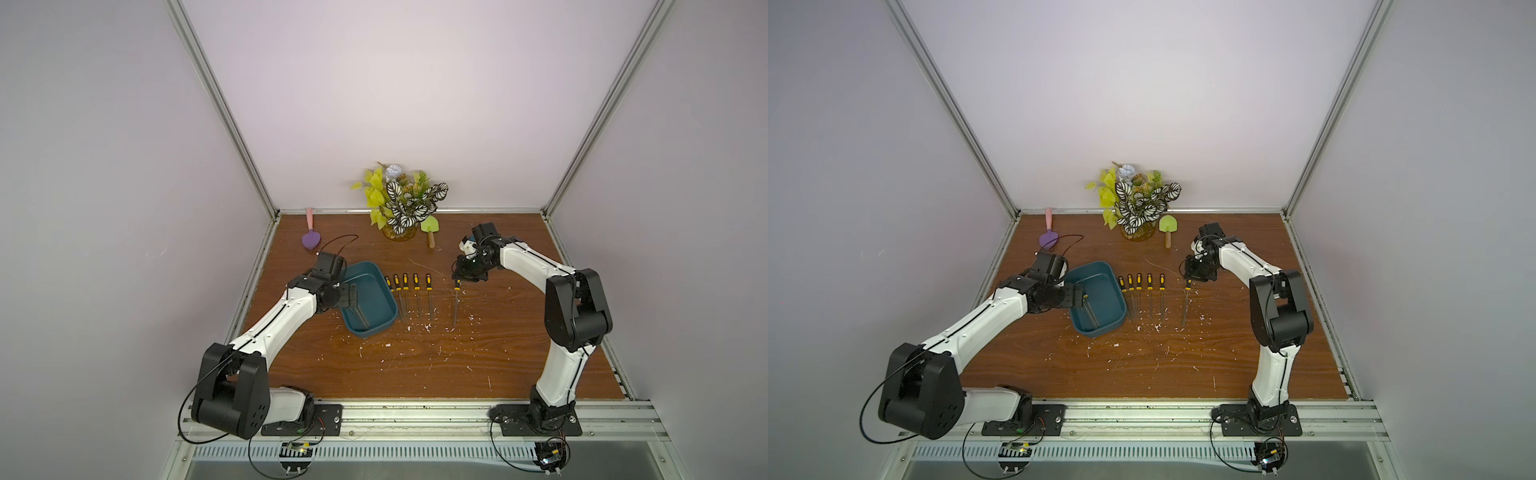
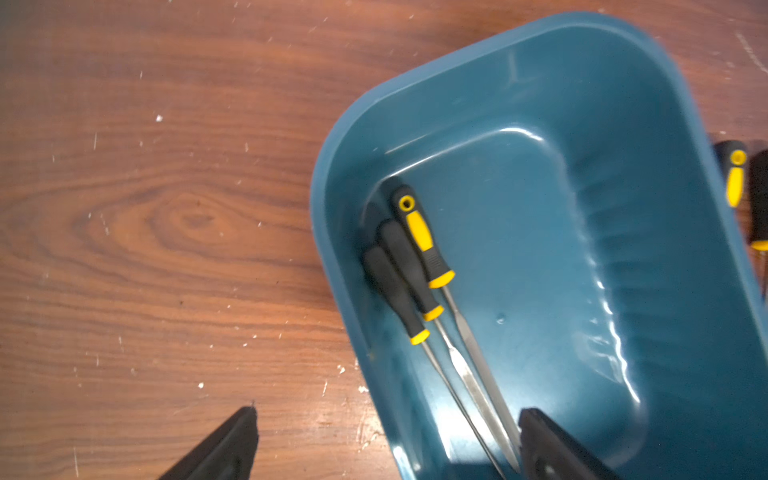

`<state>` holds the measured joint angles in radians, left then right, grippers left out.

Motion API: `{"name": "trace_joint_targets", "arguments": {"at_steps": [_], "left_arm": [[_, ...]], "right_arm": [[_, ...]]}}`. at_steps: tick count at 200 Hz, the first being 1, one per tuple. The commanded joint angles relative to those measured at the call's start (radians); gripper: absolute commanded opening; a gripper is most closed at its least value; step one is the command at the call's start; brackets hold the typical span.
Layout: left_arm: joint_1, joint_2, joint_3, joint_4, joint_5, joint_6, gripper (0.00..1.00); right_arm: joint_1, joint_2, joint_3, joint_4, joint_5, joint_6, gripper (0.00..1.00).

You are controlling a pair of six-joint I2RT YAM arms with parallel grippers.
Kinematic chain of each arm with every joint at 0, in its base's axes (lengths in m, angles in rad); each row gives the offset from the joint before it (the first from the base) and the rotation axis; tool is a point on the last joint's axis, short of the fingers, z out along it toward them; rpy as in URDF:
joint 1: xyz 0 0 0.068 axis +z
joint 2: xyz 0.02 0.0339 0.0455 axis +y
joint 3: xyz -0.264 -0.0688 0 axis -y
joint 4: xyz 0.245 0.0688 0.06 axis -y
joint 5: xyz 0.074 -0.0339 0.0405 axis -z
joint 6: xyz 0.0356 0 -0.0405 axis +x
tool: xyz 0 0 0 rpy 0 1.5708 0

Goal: Take the file tool out of the storage box
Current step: Place the file tool at the center of the board, then adjust the storage box at the center of the board.

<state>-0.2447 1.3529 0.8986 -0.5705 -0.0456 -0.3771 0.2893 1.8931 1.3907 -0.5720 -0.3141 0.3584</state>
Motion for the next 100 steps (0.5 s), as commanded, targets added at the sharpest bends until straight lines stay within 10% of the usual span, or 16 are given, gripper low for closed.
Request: {"name": "trace_joint_targets", "arguments": {"at_steps": [1, 100], "left_arm": [[0.016, 0.051, 0.005, -0.031, 0.016, -0.010, 0.89], [0.024, 0.157, 0.071, -0.034, -0.039, 0.046, 0.45]], "right_arm": [[0.015, 0.006, 0.010, 0.004, 0.017, -0.015, 0.04], [0.073, 0.133, 0.089, 0.092, 0.024, 0.056, 0.11]]}}
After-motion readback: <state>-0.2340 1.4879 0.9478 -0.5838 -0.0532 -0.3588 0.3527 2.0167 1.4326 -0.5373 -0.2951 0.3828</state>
